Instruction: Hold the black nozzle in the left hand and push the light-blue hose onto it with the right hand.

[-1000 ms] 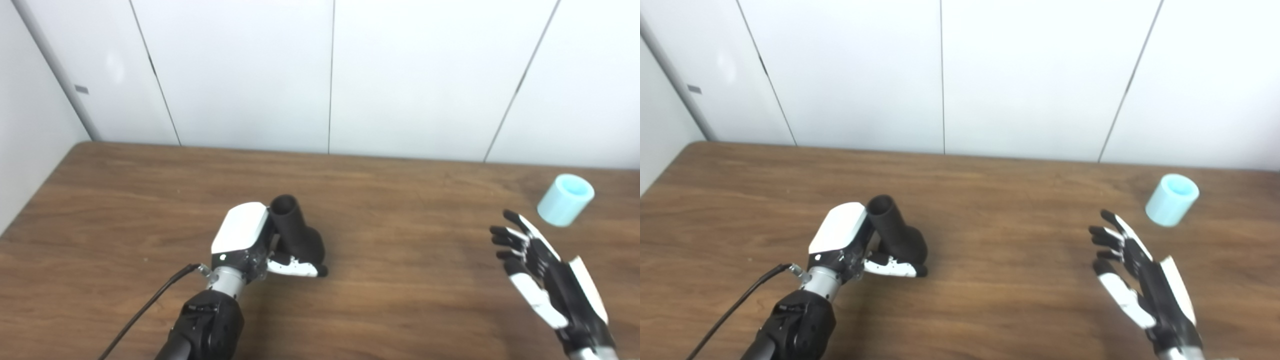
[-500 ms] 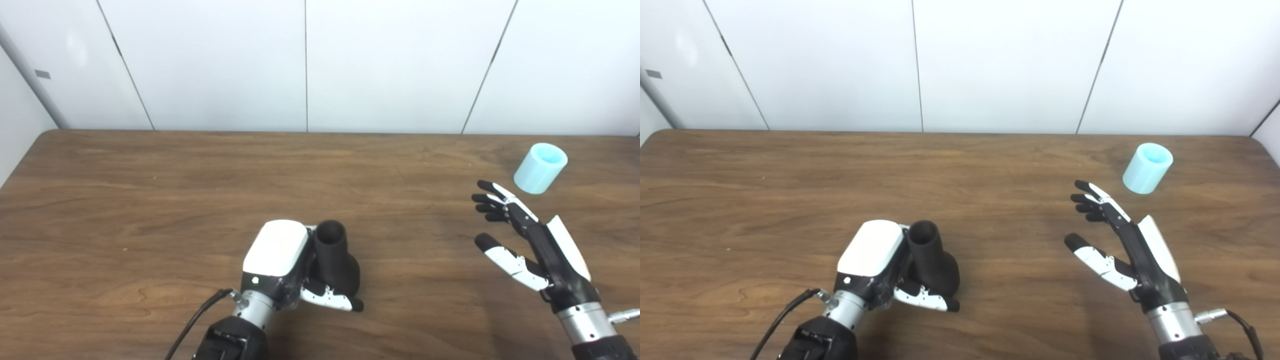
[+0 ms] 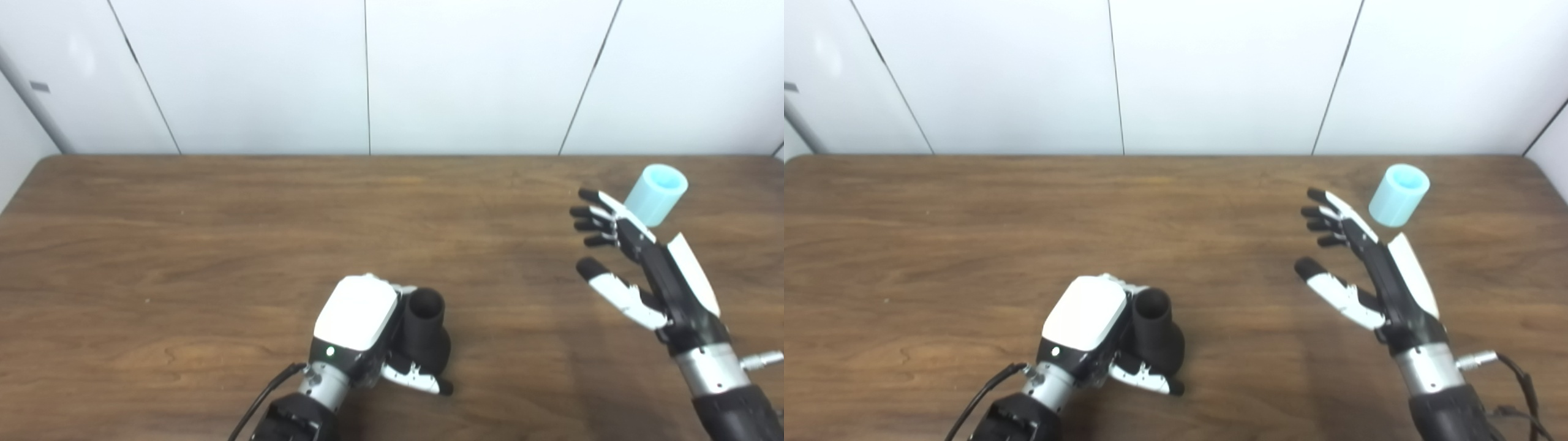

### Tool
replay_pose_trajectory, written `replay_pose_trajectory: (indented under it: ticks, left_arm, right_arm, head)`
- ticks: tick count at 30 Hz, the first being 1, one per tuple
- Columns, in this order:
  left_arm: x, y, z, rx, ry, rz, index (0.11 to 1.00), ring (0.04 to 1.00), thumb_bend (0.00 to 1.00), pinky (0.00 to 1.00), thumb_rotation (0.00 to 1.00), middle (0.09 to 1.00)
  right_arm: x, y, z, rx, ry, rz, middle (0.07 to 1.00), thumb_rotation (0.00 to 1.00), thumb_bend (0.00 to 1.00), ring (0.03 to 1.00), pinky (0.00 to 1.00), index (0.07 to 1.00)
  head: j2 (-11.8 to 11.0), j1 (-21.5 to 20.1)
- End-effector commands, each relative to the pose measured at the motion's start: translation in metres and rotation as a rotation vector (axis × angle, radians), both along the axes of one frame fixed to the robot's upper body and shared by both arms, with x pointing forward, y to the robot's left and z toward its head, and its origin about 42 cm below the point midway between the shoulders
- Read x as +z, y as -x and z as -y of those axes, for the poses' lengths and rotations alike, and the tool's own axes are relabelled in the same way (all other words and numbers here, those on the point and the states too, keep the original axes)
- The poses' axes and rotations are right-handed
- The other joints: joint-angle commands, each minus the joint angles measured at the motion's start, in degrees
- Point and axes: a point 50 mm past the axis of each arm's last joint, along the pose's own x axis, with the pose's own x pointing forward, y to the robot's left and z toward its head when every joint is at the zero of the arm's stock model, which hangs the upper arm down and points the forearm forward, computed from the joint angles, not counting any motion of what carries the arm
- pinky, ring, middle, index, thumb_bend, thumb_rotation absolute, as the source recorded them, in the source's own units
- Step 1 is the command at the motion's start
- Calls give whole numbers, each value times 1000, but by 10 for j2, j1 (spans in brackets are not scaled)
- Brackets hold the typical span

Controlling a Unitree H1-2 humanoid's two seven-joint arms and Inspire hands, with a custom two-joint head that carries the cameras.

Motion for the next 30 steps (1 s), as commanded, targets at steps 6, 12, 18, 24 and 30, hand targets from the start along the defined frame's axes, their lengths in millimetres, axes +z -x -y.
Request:
replay_pose_trajectory:
  ticks: [6,12,18,24,30]
  left_arm:
    - [-7,-1,1,-21,-47,7,503,555,524,708,0,432]
    - [-10,-1,-6,-18,-54,2,501,556,525,708,0,433]
    - [-12,0,-12,-13,-47,-8,499,560,525,702,0,451]
    - [-12,0,-15,-18,-38,-11,504,561,524,686,0,439]
    - [-12,-1,-19,-20,-34,-13,502,558,524,685,0,447]
  right_arm:
    - [38,-3,3,-4,65,102,801,808,530,805,751,865]
    - [57,-11,9,-23,128,145,795,648,539,782,736,848]
    - [81,-31,25,-66,260,153,822,425,638,784,698,821]
    - [96,-67,51,-126,341,118,842,325,756,798,660,810]
    - [126,-101,70,-177,490,78,843,151,814,839,720,813]
  head:
    - [10,-6]
    - [12,-18]
    - [8,-38]
    - [6,-69]
    - [6,-89]
